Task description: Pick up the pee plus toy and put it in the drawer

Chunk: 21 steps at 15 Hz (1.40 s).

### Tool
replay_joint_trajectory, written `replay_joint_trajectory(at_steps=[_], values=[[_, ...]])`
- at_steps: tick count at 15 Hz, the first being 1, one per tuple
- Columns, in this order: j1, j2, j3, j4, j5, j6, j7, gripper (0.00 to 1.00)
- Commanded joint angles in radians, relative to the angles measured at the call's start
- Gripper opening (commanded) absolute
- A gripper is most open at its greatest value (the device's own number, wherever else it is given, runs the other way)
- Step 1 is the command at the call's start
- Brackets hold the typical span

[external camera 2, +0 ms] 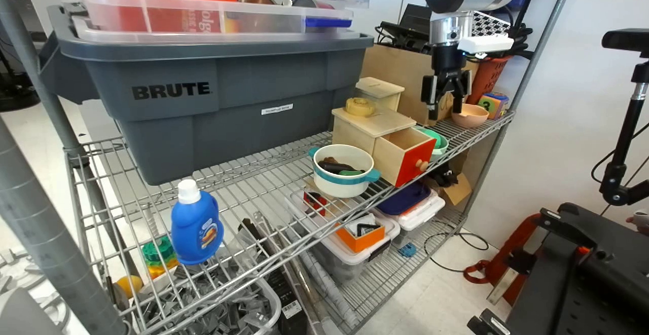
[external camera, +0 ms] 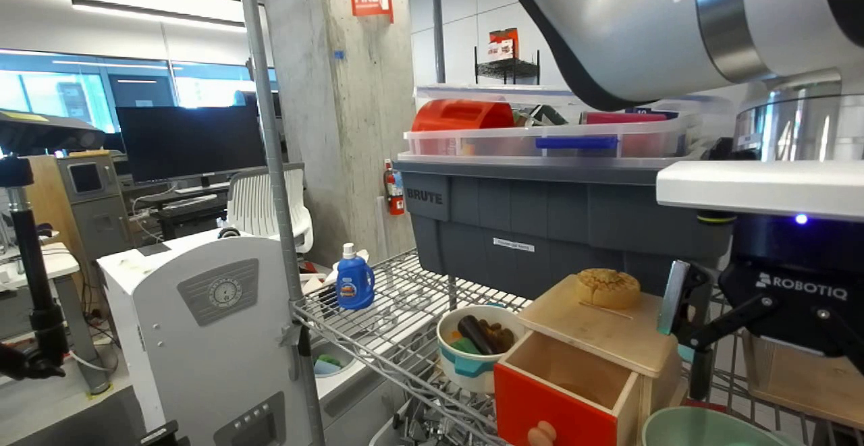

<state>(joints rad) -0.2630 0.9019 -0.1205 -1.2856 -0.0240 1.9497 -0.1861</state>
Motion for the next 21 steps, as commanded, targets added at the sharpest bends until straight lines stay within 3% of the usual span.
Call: replay_joint_trajectory(at_steps=[1, 21], values=[[-0.015, 0.053, 0.004, 0.076, -0.006, -0.039, -0.004, 1.00], [-0.002, 0.176, 0.016, 0.247, -0.005, -0.106, 0.011, 1.00]])
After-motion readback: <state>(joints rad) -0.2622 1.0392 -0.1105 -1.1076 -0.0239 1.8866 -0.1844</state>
